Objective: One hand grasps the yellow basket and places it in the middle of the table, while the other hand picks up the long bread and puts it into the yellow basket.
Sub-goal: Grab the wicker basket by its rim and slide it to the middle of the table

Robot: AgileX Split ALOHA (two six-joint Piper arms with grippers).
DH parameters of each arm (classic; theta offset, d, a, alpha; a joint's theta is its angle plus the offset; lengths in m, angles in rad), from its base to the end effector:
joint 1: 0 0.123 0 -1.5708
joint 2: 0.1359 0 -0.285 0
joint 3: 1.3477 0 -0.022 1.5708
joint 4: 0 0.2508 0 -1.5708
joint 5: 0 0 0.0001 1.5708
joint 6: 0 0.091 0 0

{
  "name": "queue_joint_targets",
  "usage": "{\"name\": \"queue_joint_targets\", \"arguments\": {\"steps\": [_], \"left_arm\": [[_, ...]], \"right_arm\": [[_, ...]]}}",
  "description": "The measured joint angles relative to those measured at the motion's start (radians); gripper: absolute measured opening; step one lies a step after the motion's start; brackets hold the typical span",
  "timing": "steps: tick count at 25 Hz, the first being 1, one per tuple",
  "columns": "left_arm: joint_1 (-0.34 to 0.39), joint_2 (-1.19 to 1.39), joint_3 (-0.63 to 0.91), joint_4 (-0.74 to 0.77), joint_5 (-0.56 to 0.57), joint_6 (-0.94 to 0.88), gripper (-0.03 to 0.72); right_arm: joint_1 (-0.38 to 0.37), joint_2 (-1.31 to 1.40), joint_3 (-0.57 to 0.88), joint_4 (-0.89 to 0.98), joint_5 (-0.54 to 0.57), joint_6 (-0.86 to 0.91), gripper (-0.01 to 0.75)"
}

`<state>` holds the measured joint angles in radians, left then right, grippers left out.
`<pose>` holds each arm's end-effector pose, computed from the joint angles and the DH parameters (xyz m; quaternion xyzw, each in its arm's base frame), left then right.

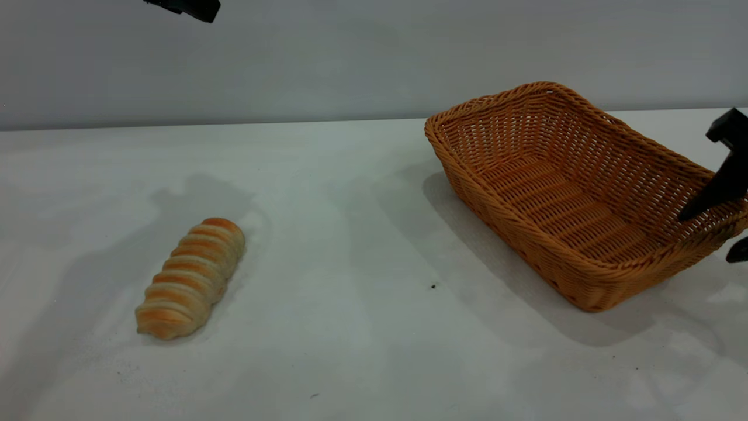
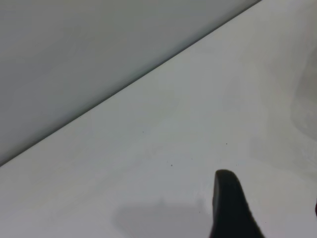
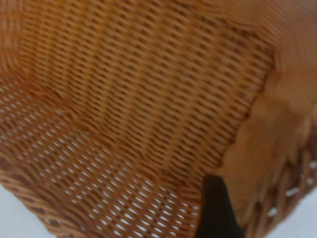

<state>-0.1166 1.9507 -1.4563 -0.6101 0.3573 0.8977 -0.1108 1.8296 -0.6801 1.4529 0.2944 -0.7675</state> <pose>0.4423 -0.0702 0.2340 0.2359 0.8726 -0.0490 0.4248 0.2917 -0.0060 0.1002 0.3391 0.9007 0.2010 0.1826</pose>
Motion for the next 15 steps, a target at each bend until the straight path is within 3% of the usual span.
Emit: {"name": "queue_joint_targets", "arguments": {"steps": [10,15], "left_arm": [[0.000,0.001,-0.001,0.000,-0.004,0.000,0.466],[0.000,0.001,-0.001,0.000,-0.009,0.000,0.466]], "right_arm": [[0.000,0.146,0.000,0.265,0.075,-0.264,0.545],[0.002,0.181,-0.015,0.338,0.114,-0.356,0.436]]}}
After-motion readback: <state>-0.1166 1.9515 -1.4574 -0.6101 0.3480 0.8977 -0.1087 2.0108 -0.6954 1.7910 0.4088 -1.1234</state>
